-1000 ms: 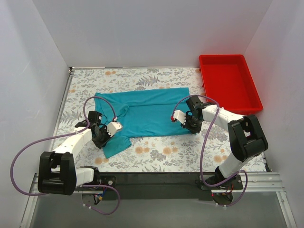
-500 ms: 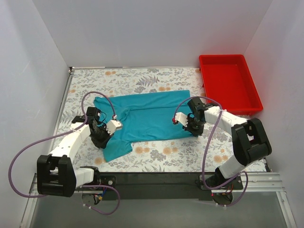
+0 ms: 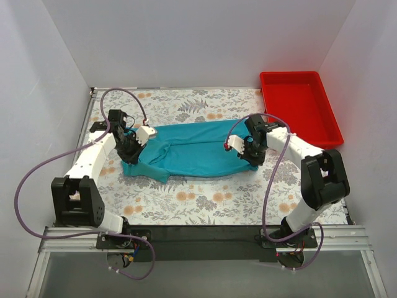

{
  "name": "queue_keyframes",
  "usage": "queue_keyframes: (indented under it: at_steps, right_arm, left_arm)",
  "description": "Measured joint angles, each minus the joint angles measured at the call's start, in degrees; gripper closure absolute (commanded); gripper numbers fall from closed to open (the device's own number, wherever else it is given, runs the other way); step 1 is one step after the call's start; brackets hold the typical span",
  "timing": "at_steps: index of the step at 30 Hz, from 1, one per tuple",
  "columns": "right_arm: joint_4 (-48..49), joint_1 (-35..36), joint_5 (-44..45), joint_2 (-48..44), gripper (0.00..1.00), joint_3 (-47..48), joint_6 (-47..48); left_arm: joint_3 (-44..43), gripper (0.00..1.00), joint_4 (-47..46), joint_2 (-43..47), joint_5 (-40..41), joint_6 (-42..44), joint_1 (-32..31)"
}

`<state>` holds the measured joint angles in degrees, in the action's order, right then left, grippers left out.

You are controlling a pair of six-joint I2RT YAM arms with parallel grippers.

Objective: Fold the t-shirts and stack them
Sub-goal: Fold the tshirt

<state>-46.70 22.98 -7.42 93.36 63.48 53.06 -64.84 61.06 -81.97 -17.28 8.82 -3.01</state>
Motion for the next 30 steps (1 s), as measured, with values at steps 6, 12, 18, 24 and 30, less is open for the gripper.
queue_keyframes:
  at_steps: [6,12,18,24,30]
  right_arm:
    - [-1.05,-1.81,0.63,6.14,0.99,9.75,1.75]
    - [-2.19,-3.34,1.49,13.00,0.99,17.55,3.19]
    - [-2.82,-3.87,2.23,18.08,0.99,22.16,4.13]
    - [-3.13,-4.28,2.54,21.18,0.99,24.33,4.22]
    - [-3.34,-4.63,2.58,21.86,0.99,25.92,4.44]
  left_arm:
    - [-8.13,1.00,-1.73,-8.63,0.00,0.44,1.90]
    - [-13.75,1.00,-3.10,-15.41,-0.04,0.83,2.80]
    - [-18.73,1.00,-3.65,-20.76,-0.24,0.79,2.80]
    - [-21.33,1.00,-4.74,-23.98,-0.46,0.79,2.80]
    - [-21.31,1.00,-5.75,-24.90,-0.26,0.76,2.80]
